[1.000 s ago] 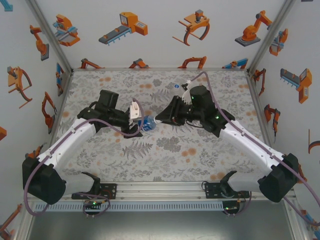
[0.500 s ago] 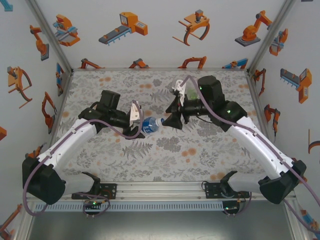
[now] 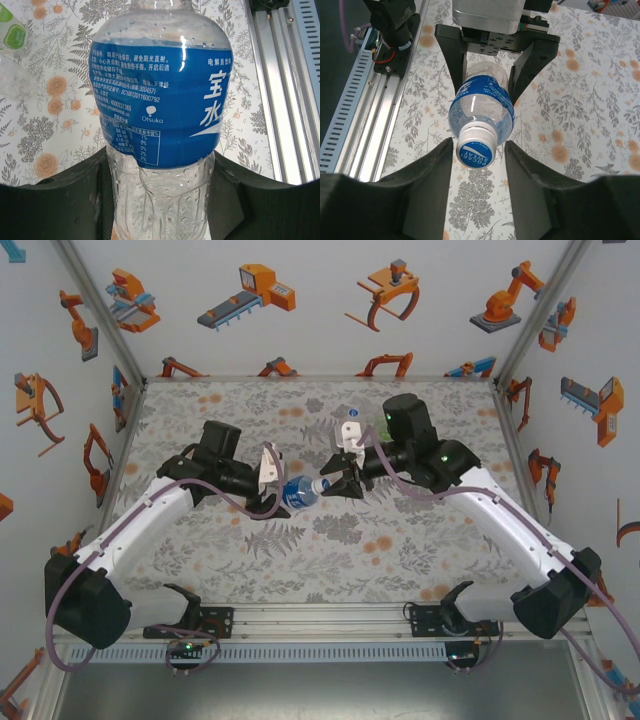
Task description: Screw on the bottle caps
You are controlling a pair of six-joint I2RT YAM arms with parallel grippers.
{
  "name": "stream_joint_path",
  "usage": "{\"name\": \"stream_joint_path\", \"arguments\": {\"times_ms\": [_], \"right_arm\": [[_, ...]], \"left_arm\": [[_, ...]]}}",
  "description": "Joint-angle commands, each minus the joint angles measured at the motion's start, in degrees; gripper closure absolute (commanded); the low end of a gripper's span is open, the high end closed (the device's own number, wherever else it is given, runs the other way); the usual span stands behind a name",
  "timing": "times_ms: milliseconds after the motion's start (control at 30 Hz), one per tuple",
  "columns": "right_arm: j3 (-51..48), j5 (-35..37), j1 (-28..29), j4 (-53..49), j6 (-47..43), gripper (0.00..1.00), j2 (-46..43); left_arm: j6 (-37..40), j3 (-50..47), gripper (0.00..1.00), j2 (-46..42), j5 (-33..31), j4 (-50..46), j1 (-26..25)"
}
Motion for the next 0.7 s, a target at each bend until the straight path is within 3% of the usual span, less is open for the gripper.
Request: {"name": "stream_joint_path", "arguments": {"times_ms": [0, 133, 233, 300, 333, 467, 667], "right_arm": [[-0.90, -2.62, 0.29, 1.55, -2.02, 0.60, 0.42], [-1.11, -1.70, 0.30, 0.84, -2.02, 0.64, 0.54], [-0.93, -0.43, 0.38, -0.09, -0.50, 0.78, 0.36], [-1.55, 1.79, 0.38, 2.19, 6.17, 0.93, 0.06], [-2.43, 3.71, 0.36, 4.65, 11.27, 0.99, -0.18], [-6.18, 15.64, 0.36, 13.66, 42.19, 1.00, -1.54], [-7.15, 28.33, 0.47, 10.15, 80.65, 1.00, -3.00]], "left_arm": [[1.72, 1.83, 1.00, 0.22, 2.55, -1.25, -0.45], [1.73, 1.75, 1.00, 0.26, 2.56, -1.29, -0.41], [1.72, 1.84, 1.00, 0.11, 2.56, -1.36, -0.53], [1.71, 1.84, 1.00, 0.11, 2.46, -1.30, -0.54], [1.73, 1.84, 1.00, 0.11, 2.42, -1.36, -0.52], [1.55, 1.93, 1.00, 0.09, 1.52, -1.34, -0.48], [1.27, 2.27, 1.00, 0.35, 1.07, -1.18, -0.45]]}}
